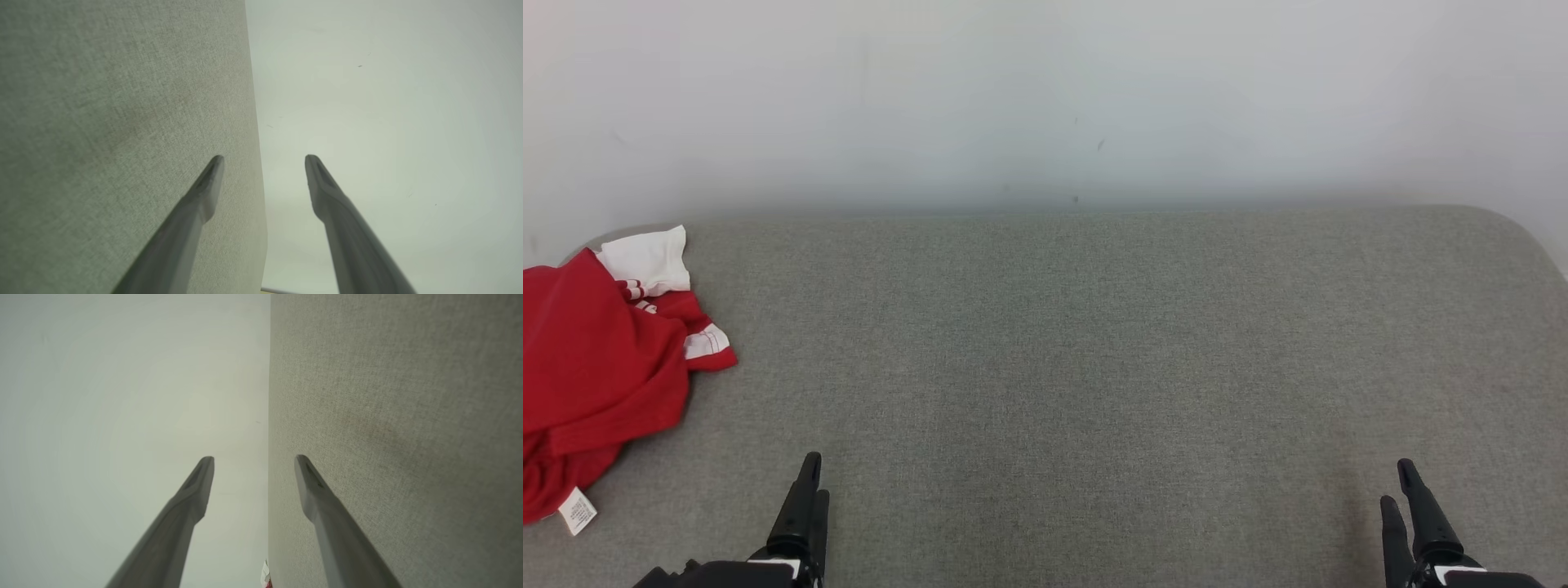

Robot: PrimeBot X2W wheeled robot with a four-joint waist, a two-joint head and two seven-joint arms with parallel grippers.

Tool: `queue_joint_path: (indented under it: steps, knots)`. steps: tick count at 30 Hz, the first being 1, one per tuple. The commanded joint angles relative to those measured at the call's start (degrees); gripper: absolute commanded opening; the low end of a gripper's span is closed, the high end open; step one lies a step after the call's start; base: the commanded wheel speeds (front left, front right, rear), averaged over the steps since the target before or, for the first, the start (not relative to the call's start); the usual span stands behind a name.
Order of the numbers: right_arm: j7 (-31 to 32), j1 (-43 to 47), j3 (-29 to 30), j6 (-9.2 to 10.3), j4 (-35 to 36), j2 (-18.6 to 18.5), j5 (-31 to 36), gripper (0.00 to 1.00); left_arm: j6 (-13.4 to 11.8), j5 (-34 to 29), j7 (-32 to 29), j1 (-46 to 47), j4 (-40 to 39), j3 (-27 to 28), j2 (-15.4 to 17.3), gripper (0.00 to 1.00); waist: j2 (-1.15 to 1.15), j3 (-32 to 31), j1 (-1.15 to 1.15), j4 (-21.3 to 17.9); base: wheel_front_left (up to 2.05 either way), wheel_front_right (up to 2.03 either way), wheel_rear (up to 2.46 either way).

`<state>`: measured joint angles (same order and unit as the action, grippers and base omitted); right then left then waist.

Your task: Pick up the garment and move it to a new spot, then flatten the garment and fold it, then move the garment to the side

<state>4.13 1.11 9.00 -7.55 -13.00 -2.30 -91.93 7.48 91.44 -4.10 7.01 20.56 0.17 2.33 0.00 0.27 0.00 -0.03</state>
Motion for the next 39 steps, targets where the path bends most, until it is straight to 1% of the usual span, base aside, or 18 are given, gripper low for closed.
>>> queue_joint_path:
  steps: [1,9,16,19,25,26,33,39]
  knots:
    - [-0.8,-0.9,-0.9,0.01,0.7,-0.3,1.6,1.0,0.0,-1.6,0.8,0.1,-1.6,0.1,0.2,1.0,0.0,0.0,0.0,0.0,0.0,0.0,0.0]
    - [-2.9,-1.0,-3.3,0.02,1.0,-0.4,7.7,1.0,0.0,-6.7,2.8,-1.0,-2.9,1.1,0.2,1.0,0.0,0.1,0.0,-0.1,0.0,0.0,0.0]
    - [-4.5,-0.9,-5.0,0.02,1.4,-0.4,15.2,1.0,0.0,-14.2,4.5,-1.8,-4.0,2.6,0.3,1.0,0.0,0.2,0.0,-0.1,0.0,0.0,0.0]
    - [-5.2,-1.0,-5.6,0.03,1.8,-0.4,18.8,1.0,-0.5,-17.5,5.2,-2.1,-4.8,3.2,0.3,1.0,0.0,0.2,0.0,-0.2,0.0,0.0,0.0]
    - [-6.5,-1.2,-6.9,0.03,2.2,-0.4,26.3,1.0,-2.0,-24.2,6.5,-3.0,-6.7,3.0,0.3,1.0,0.0,0.3,0.0,-0.3,0.0,0.0,0.0]
    - [-6.5,-1.2,-6.9,0.03,2.2,-0.4,26.3,1.0,-2.0,-24.2,6.5,-3.0,-6.7,3.0,0.3,1.0,0.0,0.3,0.0,-0.3,0.0,0.0,0.0]
    - [-8.0,-1.6,-8.0,0.04,2.6,-0.5,35.0,1.0,-4.3,-33.2,7.9,-3.8,-9.1,1.7,0.4,1.0,0.0,0.4,0.0,-0.3,0.0,0.0,0.0]
    - [-9.1,-1.7,-8.4,0.04,2.7,-0.5,41.1,1.0,-5.7,-39.7,9.1,-4.3,-10.7,1.0,0.4,1.0,0.0,0.5,0.0,-0.3,0.0,0.0,0.0]
